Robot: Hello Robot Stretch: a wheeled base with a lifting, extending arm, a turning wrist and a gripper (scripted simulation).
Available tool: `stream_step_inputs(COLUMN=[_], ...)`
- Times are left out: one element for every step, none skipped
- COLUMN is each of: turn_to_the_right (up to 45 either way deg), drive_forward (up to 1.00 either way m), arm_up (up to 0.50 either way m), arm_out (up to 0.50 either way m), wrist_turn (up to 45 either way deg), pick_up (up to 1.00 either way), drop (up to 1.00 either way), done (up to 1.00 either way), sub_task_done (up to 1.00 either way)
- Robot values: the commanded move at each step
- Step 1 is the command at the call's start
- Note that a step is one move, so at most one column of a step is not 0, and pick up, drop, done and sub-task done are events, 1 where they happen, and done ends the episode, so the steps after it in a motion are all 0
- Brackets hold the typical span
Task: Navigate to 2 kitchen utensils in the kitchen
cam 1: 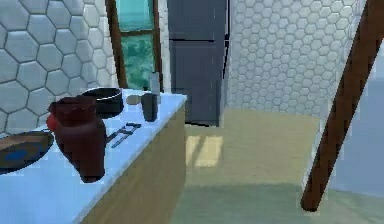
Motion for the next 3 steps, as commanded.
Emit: stream_step_inputs(turn_to_the_right=[45.0,33.0,0.0], drive_forward=[0.0,0.0,0.05], arm_up=[0.0,0.0,0.0], arm_out=[0.0,0.0,0.0], wrist_turn=[0.0,0.0,0.0], pick_up=[0.0,0.0,0.0], drop=[0.0,0.0,0.0], done=[0.0,0.0,0.0], sub_task_done=[0.0,0.0,0.0])
